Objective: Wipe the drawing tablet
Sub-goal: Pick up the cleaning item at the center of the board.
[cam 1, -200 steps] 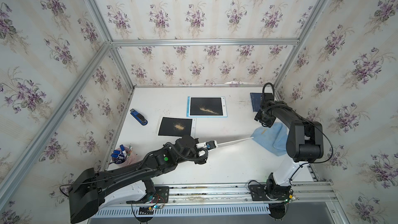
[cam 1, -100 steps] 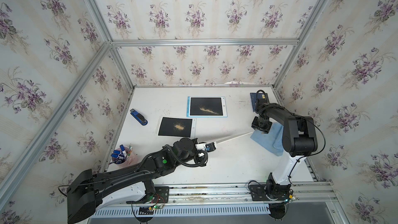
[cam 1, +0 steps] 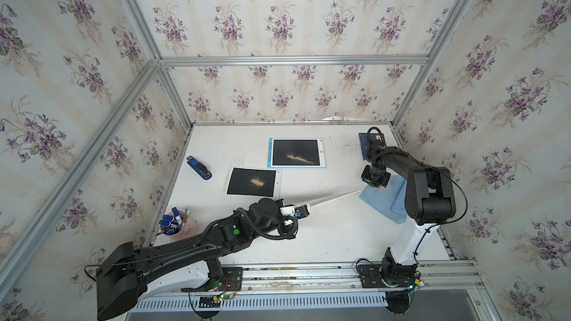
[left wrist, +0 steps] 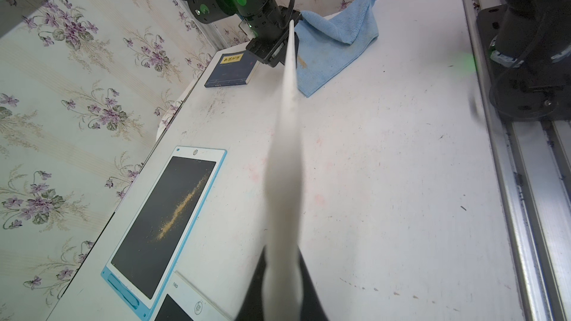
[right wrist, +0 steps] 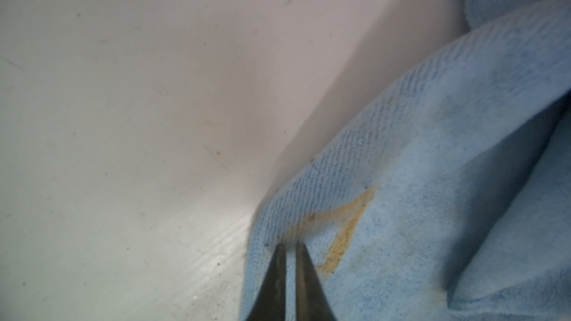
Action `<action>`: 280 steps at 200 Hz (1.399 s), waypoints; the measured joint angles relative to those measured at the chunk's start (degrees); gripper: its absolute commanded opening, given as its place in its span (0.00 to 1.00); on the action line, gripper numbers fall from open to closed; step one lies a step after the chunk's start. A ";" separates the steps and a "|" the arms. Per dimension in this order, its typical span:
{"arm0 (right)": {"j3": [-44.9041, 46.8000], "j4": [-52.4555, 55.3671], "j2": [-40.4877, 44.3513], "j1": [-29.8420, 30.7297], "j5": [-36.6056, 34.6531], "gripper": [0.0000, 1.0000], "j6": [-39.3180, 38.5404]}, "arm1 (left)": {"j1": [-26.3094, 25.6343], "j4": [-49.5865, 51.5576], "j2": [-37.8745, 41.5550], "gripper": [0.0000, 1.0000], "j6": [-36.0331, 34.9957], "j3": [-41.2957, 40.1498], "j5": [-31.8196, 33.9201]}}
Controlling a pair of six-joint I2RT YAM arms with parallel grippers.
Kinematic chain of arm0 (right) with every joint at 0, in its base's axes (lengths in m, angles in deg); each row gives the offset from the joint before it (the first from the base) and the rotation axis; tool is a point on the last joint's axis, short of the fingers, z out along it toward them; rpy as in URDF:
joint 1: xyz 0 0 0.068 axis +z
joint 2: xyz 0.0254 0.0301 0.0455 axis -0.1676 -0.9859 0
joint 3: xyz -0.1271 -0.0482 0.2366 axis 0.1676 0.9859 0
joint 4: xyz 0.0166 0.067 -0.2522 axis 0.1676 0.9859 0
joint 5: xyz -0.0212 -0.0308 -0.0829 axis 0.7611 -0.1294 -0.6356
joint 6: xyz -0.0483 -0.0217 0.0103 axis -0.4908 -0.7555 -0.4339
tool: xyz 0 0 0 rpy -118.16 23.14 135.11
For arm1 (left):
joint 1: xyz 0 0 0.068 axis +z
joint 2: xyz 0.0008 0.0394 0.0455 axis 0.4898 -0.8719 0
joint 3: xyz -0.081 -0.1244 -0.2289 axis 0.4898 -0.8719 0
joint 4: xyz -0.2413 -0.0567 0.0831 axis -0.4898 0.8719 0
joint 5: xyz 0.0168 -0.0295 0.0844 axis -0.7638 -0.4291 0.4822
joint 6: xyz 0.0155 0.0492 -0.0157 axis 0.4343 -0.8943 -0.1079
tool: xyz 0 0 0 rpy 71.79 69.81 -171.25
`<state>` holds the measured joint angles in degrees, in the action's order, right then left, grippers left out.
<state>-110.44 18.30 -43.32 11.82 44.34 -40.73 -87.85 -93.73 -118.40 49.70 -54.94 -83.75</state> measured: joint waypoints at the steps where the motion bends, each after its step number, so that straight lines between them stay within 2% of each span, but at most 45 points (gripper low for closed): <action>1: 0.00 0.00 0.00 0.00 0.00 0.27 0.00 | 0.00 0.00 0.00 0.00 0.00 -0.02 0.00; 23: -0.74 0.02 -0.28 0.00 0.26 0.48 0.00 | 0.00 0.02 0.02 0.00 0.00 -0.17 -0.02; 57: -1.16 -0.02 -1.86 0.00 0.50 0.49 -0.22 | 0.00 0.02 0.22 0.00 0.00 -0.28 0.00; 81: -0.48 -0.15 -2.43 0.00 1.09 0.41 -0.35 | 0.00 0.00 0.22 0.00 0.00 -0.31 0.04; 106: 0.13 -0.50 -2.58 0.02 1.57 0.23 -0.24 | 0.00 0.00 0.22 0.00 0.00 -0.46 0.24; 125: 0.02 -0.28 -2.29 0.02 1.64 0.06 -0.39 | 0.00 0.00 0.22 0.00 0.00 -0.68 0.24; 136: -0.63 0.11 -2.08 0.00 1.64 0.00 -0.35 | 0.00 0.02 0.22 0.00 0.00 -0.76 0.24; 172: -4.11 2.58 0.33 0.00 -0.13 0.00 -0.02 | 0.00 0.00 0.42 0.00 0.02 -0.79 0.24; 207: -5.51 6.88 7.08 -1.42 -5.44 0.01 3.89 | 0.00 0.02 0.76 0.00 0.20 -0.79 0.17; 249: -1.81 11.30 17.49 -6.86 -11.69 0.02 10.16 | 0.00 0.02 1.42 0.00 0.68 -0.79 -0.76; 280: 1.95 13.64 21.84 -10.47 -14.05 0.02 13.31 | 0.00 0.00 2.27 0.00 1.16 -1.01 -1.60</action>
<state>-108.49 31.94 -21.48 1.35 30.28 -27.42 -87.85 -93.73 -116.13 50.86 -55.94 -85.34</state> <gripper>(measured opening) 0.049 0.106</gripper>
